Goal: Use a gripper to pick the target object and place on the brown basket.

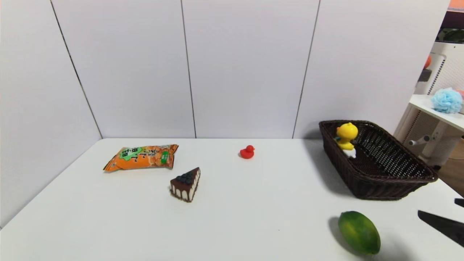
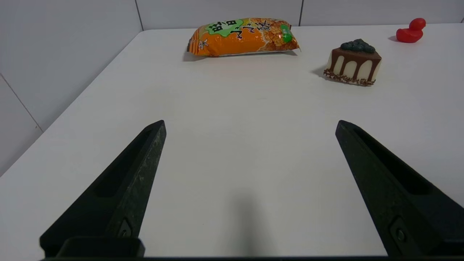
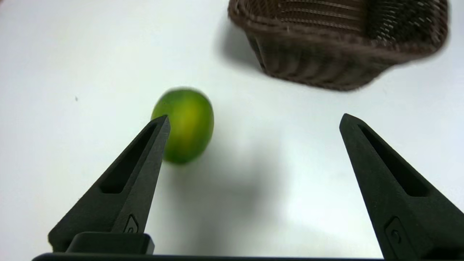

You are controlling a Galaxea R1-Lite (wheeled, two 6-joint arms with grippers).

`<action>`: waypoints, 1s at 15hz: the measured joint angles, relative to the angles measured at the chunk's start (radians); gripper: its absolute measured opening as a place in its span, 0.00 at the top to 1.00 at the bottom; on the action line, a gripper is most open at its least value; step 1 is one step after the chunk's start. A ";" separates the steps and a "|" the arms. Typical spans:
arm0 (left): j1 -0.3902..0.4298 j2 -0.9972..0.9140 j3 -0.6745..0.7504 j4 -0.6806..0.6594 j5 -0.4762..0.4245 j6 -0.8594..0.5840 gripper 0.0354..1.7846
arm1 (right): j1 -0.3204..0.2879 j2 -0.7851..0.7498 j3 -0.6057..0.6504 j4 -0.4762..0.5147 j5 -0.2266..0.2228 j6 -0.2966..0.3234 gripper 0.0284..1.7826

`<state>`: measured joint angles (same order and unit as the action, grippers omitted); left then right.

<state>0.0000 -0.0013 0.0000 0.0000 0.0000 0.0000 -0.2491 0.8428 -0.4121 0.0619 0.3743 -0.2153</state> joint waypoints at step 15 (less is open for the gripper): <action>0.000 0.000 0.000 0.000 0.000 0.000 0.06 | 0.238 -0.664 0.383 -0.179 -0.182 0.057 0.05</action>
<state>0.0000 -0.0013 0.0000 0.0000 -0.0004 0.0000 -0.0115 0.1785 -0.0294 -0.1168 0.1919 -0.1581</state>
